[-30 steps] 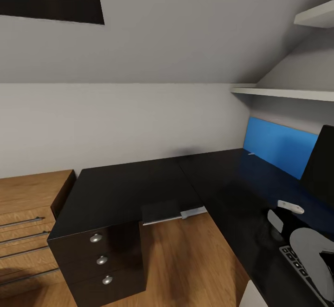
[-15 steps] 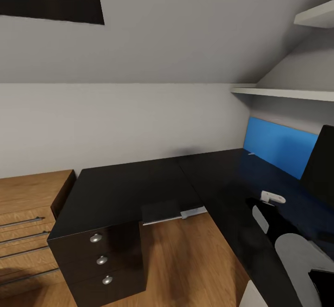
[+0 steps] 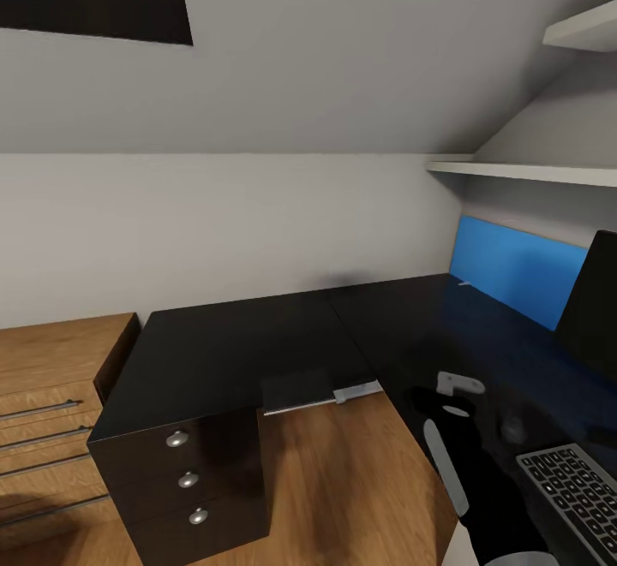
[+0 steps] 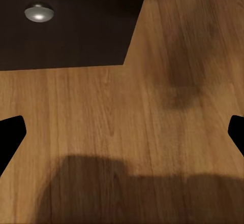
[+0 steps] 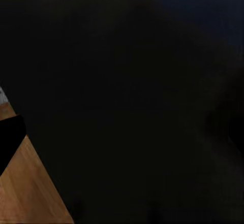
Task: In the bedroom, organize the workspace by keeping the computer under the desk, ensuring the monitor is on the desk, placing the keyboard on the desk next to the monitor, placing the mouse on the desk next to the keyboard, moving the folder from the swivel chair onto the desk next to the mouse, stacking the notebook on top of the folder with the pen on top of the notebook, and positioning the swivel chair next to the desk.
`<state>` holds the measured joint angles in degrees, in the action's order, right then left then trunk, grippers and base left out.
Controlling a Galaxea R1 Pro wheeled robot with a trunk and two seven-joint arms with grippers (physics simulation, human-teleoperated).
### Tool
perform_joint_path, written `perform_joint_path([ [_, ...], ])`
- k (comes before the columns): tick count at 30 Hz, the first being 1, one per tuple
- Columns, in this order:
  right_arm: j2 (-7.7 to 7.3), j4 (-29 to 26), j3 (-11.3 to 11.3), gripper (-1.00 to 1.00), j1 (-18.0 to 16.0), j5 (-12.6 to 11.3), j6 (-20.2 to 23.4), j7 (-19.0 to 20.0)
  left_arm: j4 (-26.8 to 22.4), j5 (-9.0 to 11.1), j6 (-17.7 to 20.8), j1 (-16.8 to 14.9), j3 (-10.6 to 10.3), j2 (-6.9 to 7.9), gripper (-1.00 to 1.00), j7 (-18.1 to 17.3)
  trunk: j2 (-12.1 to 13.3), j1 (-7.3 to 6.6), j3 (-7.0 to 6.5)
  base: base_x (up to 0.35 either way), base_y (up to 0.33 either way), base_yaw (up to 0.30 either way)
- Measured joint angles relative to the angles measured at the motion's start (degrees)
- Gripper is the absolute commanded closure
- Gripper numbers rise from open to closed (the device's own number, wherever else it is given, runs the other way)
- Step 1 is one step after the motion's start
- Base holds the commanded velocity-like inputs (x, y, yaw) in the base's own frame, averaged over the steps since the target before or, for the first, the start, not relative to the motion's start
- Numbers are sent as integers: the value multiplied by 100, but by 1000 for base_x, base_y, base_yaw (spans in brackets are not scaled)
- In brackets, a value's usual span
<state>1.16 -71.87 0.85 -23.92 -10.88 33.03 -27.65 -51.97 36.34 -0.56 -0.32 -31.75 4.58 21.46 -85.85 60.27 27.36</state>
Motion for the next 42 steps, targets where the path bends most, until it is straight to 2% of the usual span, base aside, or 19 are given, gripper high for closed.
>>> perform_joint_path([
  [2, 62, -121, 155, -100, 72, -29, 65, -6, 4, 4, -3, 0, 20, 9, -100, 5, 0, 0, 0, 0, 0, 0],
  [6, 88, -162, 169, -100, 81, -27, 81, -7, 5, 2, -7, 0, 27, 16, -100, 7, 0, 1, 0, -44, 0, 0],
  [13, 97, -168, 179, -100, 84, -29, 77, -7, 6, 2, -6, 0, 37, 16, -100, 16, 0, 4, 0, -319, 0, 88],
  [21, 97, -146, 283, -100, 84, -16, 45, -7, -2, -13, -8, 0, 34, 17, -100, 18, 0, 1, 0, -243, 14, 264],
  [42, 97, -118, 591, -100, 93, 6, 25, -8, 4, -5, -8, 0, 45, 18, -100, 18, 0, 0, 0, -9, 3, 277],
])
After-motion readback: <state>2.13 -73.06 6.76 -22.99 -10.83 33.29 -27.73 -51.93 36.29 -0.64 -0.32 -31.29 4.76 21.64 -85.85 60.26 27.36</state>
